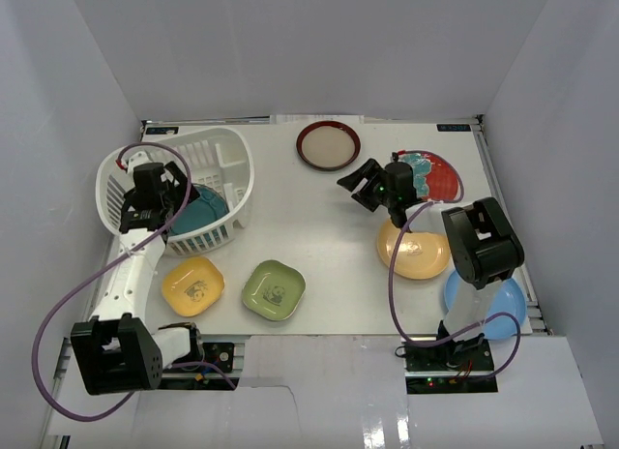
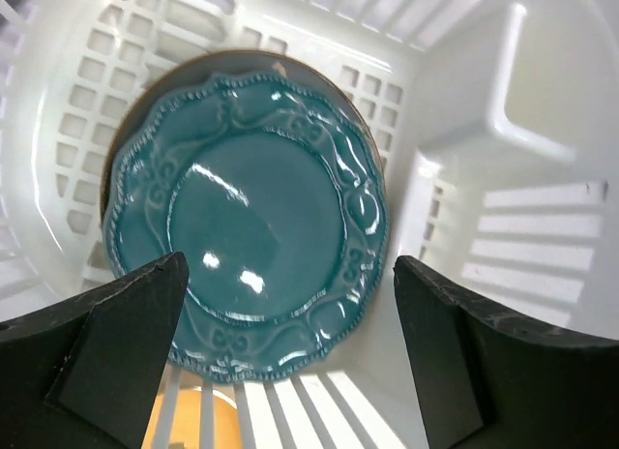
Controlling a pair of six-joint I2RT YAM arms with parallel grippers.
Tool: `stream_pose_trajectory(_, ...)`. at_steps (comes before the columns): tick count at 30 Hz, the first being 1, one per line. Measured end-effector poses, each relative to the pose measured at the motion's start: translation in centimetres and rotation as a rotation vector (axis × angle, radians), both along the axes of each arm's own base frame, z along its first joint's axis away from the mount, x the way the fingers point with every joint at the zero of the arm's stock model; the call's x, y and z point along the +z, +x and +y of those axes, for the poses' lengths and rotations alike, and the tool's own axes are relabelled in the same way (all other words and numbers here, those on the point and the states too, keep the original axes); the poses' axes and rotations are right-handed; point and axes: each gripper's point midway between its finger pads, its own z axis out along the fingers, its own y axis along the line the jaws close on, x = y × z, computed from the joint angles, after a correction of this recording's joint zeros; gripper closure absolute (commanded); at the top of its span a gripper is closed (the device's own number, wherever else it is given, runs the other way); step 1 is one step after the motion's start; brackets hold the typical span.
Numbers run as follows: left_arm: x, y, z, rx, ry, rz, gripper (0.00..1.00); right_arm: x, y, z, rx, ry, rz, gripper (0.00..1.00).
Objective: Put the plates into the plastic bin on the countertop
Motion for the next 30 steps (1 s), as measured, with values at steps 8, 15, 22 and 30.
stream_pose_trajectory(8, 2.7, -2.5, -3.2, -0.149, -0.074, -0.058, 0.02, -0.8, 4.9, 0.2, -0.157, -0.006, 0.002, 0.25)
stream_pose_trajectory(15, 5.9, -3.4, -12.5, -0.558, -0.177, -0.123, 0.02, -2.4, 9.8, 0.4, -0.275, -0.035, 0.009, 0.35)
stream_pose_trajectory(22, 9.2, -5.9, -19.3, -0.894, -0.266, -0.183, 0.02, -4.5, 13.0, 0.2, -0.352, -0.069, 0.031, 0.40)
stream_pose_trajectory(30, 9.3, -5.7, -21.2, -0.985, -0.298, -0.166, 0.02, -5.8, 16.0, 0.6, -0.389, -0.066, 0.038, 0.87)
